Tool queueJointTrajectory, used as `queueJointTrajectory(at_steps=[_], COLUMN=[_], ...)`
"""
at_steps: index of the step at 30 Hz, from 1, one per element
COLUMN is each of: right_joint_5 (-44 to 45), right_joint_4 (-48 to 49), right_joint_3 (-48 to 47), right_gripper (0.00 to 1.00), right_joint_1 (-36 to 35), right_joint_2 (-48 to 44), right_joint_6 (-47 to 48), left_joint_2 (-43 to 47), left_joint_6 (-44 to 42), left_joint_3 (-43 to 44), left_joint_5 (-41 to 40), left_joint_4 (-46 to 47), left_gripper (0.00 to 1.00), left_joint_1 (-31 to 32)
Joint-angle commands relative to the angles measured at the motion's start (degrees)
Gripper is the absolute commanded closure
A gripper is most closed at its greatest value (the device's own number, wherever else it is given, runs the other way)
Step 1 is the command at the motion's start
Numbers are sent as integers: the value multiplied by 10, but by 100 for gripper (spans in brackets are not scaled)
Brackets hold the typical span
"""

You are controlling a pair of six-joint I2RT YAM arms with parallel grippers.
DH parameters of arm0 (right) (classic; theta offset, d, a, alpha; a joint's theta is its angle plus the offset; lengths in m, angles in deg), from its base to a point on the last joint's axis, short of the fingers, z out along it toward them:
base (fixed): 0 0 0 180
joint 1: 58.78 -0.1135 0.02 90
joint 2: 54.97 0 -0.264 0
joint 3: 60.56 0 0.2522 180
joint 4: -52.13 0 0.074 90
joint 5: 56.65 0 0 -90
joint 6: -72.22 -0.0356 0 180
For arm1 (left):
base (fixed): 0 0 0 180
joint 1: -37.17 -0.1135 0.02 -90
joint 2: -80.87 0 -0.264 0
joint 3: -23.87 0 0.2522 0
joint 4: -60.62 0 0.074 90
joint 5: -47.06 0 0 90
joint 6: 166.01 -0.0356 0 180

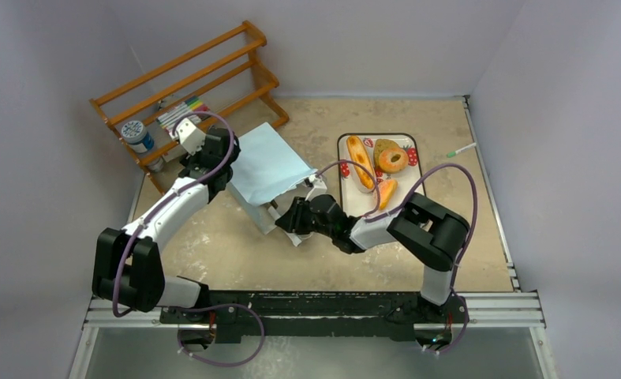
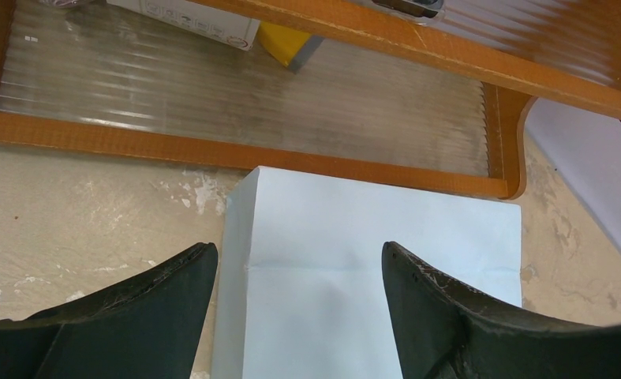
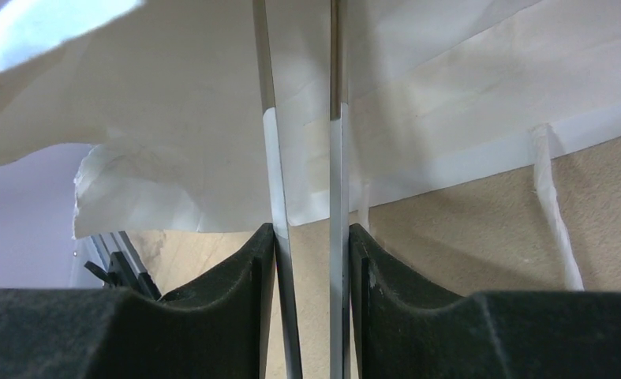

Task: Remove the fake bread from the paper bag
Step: Take out the fake bread from the paper bag.

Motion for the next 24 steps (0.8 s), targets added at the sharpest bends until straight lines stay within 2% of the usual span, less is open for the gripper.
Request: queueJointTrajectory(at_steps=[1,12,24], right_joint_5=[-9,-17,-27], right_joint_4=[20,-12,-73], right_joint_3=[-33,-84,-161], right_gripper=[62,61,55], right_joint_1=[7,21,40], right_joint_2=[9,34,74], right_joint_6=[-8,3,28], left_joint_2=[-6,-37,-91], left_joint_6=[-10,-13,-24], left_joint_3=[15,-3,-9], left_joint_5=[4,10,26], left_joint_4=[28,49,73], left_gripper=[24,24,24], left_joint_1=[-6,-6,-6])
